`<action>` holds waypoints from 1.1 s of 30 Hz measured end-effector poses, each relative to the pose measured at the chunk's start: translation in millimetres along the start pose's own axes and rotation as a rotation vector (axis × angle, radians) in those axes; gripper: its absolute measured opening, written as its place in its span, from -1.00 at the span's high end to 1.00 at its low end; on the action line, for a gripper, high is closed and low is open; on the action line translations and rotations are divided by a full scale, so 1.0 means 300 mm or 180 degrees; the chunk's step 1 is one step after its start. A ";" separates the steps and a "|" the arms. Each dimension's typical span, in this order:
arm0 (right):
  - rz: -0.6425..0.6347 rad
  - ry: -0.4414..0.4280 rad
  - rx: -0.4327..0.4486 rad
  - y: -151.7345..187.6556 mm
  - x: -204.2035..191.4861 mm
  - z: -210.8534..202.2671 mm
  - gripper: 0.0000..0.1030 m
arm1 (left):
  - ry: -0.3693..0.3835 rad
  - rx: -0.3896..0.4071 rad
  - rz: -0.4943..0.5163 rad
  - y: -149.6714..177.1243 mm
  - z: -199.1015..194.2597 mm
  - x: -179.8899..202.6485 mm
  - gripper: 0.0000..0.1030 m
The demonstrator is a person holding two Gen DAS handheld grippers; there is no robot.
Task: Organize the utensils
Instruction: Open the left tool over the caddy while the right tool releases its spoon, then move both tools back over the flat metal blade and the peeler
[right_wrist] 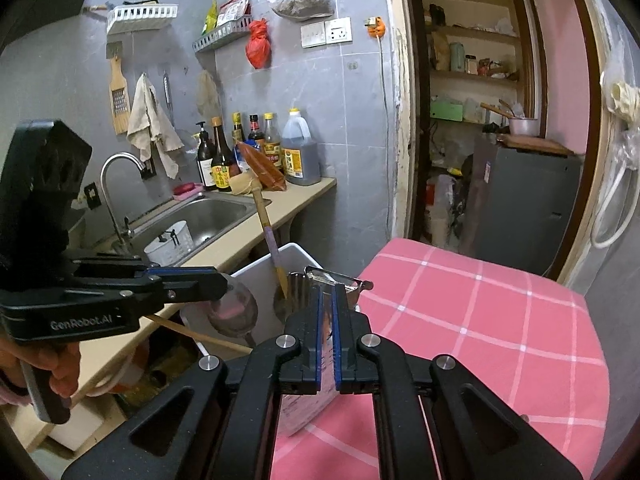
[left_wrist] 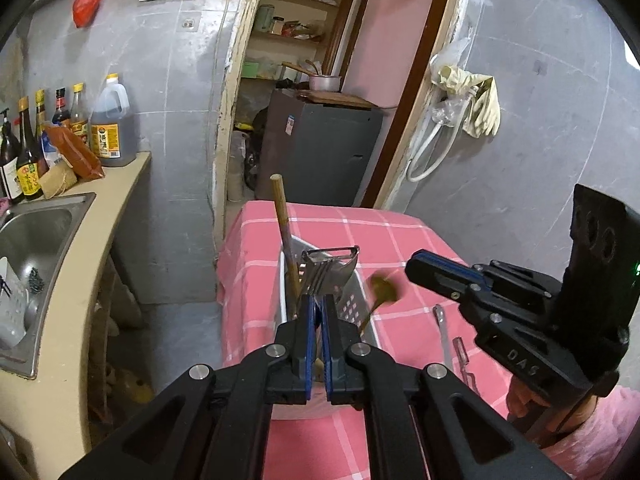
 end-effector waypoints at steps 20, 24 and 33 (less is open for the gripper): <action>0.0433 0.0724 0.0459 0.066 0.218 -0.305 -0.20 | -0.0201 0.0516 0.0158 0.005 -0.073 0.161 -0.13; 0.0506 0.0885 0.0579 0.095 0.273 -0.391 -0.59 | -0.0307 0.0681 0.0196 0.014 -0.091 0.227 -0.66; 0.0502 0.1143 0.0782 0.178 0.350 -0.557 -0.97 | -0.0403 0.0905 0.0187 0.052 -0.103 0.376 -0.99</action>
Point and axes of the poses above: each gripper's, at about its wrist camera, not at the fingertips, and z roughly the way its jaws point, x to its right, y to its underside, the point moved 3 cm from there along z, roughly the way its jaws point, and after that the axes turned 9 degrees about -y, right-handed, at the moved point
